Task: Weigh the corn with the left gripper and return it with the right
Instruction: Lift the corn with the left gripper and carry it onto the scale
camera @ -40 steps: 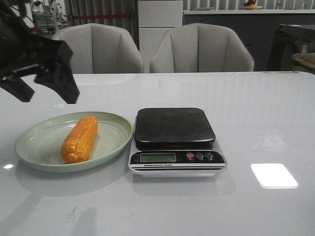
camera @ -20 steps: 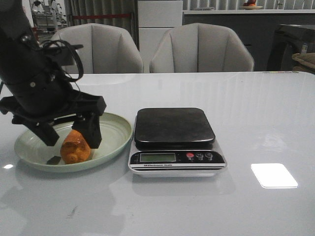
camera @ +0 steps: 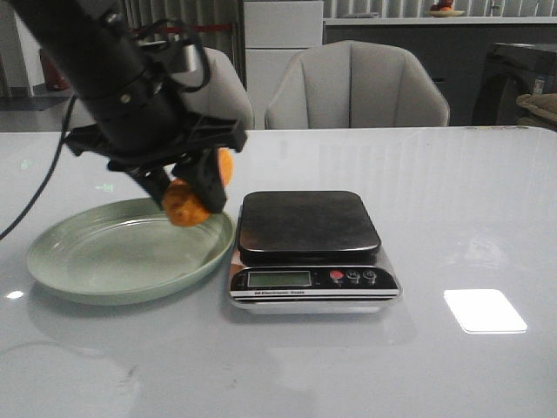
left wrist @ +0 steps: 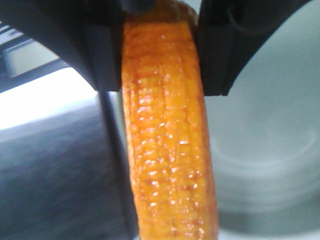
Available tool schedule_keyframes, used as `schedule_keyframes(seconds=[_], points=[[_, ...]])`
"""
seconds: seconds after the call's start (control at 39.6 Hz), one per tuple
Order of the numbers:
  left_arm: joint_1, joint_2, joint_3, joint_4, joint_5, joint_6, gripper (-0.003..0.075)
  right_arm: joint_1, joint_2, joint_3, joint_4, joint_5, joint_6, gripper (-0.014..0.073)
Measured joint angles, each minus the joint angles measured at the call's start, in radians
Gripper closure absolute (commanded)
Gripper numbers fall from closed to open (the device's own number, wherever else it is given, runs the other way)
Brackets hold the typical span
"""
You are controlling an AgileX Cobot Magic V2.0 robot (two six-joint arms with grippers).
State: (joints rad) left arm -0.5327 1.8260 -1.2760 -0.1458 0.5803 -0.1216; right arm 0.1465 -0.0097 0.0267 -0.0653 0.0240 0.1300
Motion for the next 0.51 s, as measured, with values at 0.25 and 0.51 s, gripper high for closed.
schedule_keyframes(seconds=[0.25, 0.51], points=[[-0.127, 0.023, -0.057, -0.084, -0.068, 0.0, 0.0605, 0.0, 0.0, 0.0, 0.0, 0.0, 0.0, 0.0427], [-0.142, 0.122, -0.057, -0.217, -0.143, 0.0, 0.0455, 0.0, 0.0, 0.0, 0.0, 0.0, 0.0, 0.0427]])
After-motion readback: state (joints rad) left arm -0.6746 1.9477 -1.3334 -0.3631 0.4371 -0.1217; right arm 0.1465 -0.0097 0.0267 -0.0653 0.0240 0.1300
